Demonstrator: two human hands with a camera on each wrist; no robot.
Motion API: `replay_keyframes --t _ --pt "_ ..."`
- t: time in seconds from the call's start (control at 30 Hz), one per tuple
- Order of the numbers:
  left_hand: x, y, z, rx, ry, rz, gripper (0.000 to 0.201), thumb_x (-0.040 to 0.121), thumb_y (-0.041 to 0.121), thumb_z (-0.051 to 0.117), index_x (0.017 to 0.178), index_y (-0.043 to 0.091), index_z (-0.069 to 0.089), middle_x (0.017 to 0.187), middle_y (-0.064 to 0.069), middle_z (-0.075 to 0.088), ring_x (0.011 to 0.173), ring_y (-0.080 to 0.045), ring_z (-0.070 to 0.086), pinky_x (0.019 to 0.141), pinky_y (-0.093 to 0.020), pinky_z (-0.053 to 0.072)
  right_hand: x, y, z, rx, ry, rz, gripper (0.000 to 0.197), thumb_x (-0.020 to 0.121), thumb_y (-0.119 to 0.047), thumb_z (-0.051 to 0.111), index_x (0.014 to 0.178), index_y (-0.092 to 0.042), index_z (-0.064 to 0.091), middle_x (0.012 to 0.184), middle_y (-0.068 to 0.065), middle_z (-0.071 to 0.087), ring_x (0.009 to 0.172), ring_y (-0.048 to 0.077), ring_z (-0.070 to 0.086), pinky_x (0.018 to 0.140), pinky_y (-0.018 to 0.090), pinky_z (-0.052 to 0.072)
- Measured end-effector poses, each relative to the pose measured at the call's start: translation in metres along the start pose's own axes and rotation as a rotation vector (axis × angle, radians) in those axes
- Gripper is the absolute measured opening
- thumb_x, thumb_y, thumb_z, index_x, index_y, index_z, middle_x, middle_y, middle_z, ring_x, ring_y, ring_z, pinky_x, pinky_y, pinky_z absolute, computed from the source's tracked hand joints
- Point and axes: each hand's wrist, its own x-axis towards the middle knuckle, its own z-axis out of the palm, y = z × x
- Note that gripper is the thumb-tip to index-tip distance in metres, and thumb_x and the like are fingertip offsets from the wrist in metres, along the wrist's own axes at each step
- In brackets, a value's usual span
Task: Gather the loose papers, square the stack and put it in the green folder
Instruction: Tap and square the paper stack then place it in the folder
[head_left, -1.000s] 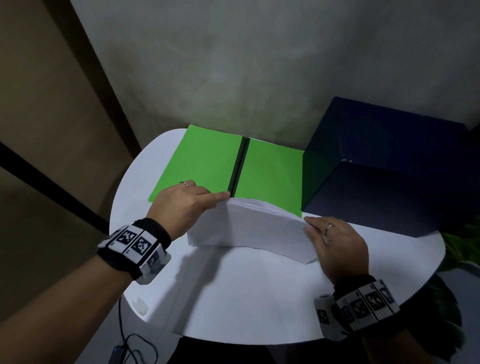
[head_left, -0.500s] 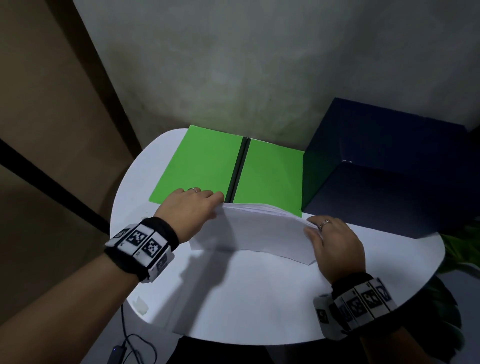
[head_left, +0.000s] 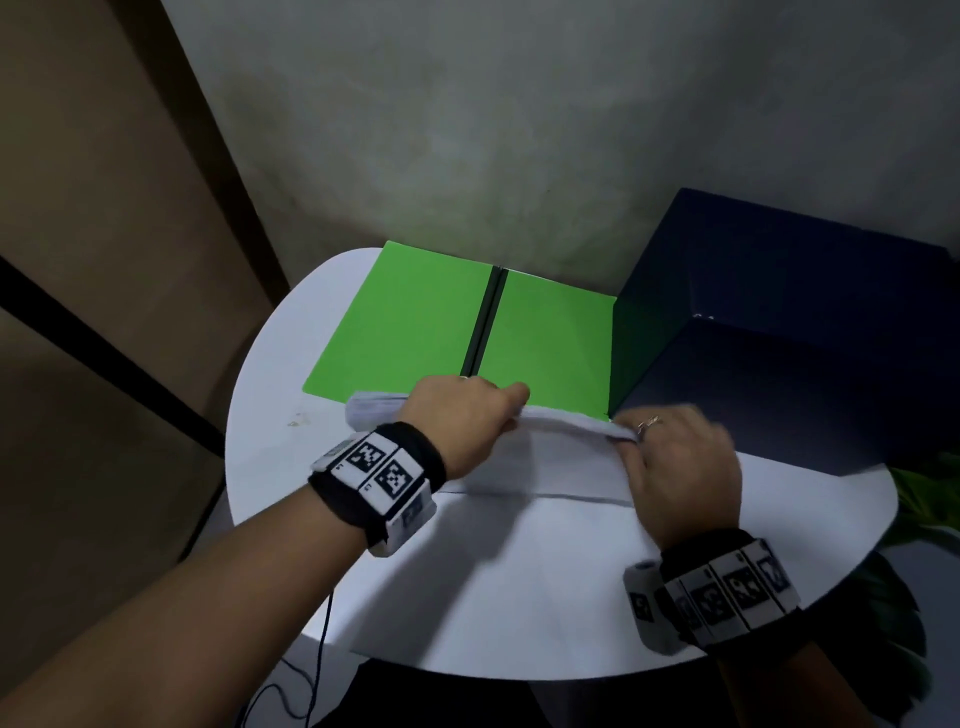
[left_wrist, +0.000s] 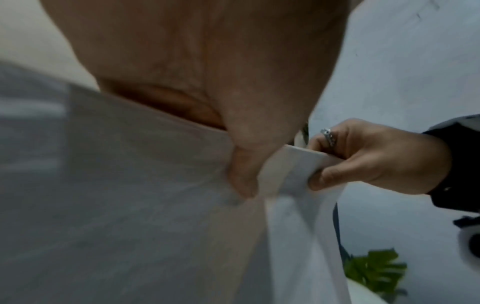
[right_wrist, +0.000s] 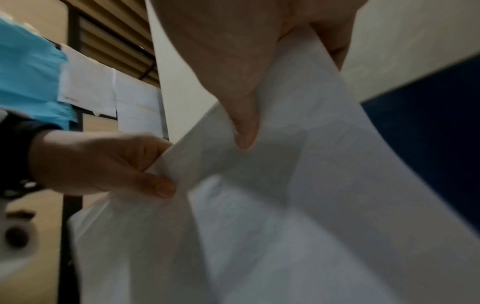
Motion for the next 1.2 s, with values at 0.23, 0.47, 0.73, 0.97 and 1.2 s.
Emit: replay_keyframes --t 0.23,0.47,0.73,0.97,1.2 --pt "-0.019 -0.043 0.007 -0.825 0.308 -0.178 0.021 0.091 0.035 0.062 0.089 0.015 0.057 0.073 -0.002 0.064 0.069 -0.028 0.059 0.061 -0.038 0.047 0.009 0.003 0.010 0.778 0.126 0.650 0.123 0.065 -0.015 0.089 0.154 -0.025 0.005 0.160 0.001 0.017 0.146 0.011 0.023 0.119 0.031 0.022" --pt "-0.023 -0.025 0.042 -1.243 0.508 -0.359 0.024 0.092 0.021 0.062 0.115 0.014 0.059 0.102 0.017 0.070 0.096 0.006 0.065 0.086 -0.019 0.051 0.019 -0.017 0.020 1.182 0.137 0.710 0.027 0.074 0.001 0.079 0.085 -0.020 0.066 0.076 -0.020 0.074 0.077 0.000 0.070 0.072 0.014 0.054" --pt "-0.037 -0.029 0.061 -1.472 0.439 -0.417 0.074 0.069 0.046 0.082 0.127 0.028 0.041 0.126 0.008 0.060 0.117 0.000 0.059 0.098 -0.026 0.049 -0.007 -0.026 0.034 1.188 0.083 0.682 0.041 0.066 0.003 0.085 0.099 -0.012 0.068 0.089 -0.005 0.075 0.081 0.006 0.072 0.071 0.021 0.057" --pt "-0.025 -0.031 0.023 -1.539 0.671 -0.328 0.082 0.067 0.074 0.067 0.122 0.018 0.048 0.117 0.003 0.063 0.108 -0.010 0.061 0.096 -0.034 0.049 0.010 -0.031 0.011 1.251 0.175 0.570 0.051 0.057 -0.021 0.088 0.104 -0.020 0.065 0.088 -0.013 0.074 0.083 0.002 0.070 0.074 0.019 0.054" --pt "-0.003 -0.018 -0.003 -1.523 0.902 -0.379 0.025 0.095 0.031 0.039 0.088 0.013 0.056 0.084 0.006 0.050 0.080 -0.012 0.045 0.077 -0.030 0.035 0.030 -0.044 -0.003 1.231 0.415 0.499 0.020 0.085 -0.036 0.061 0.097 -0.021 0.066 0.086 -0.001 0.073 0.089 0.024 0.066 0.091 0.051 0.049"
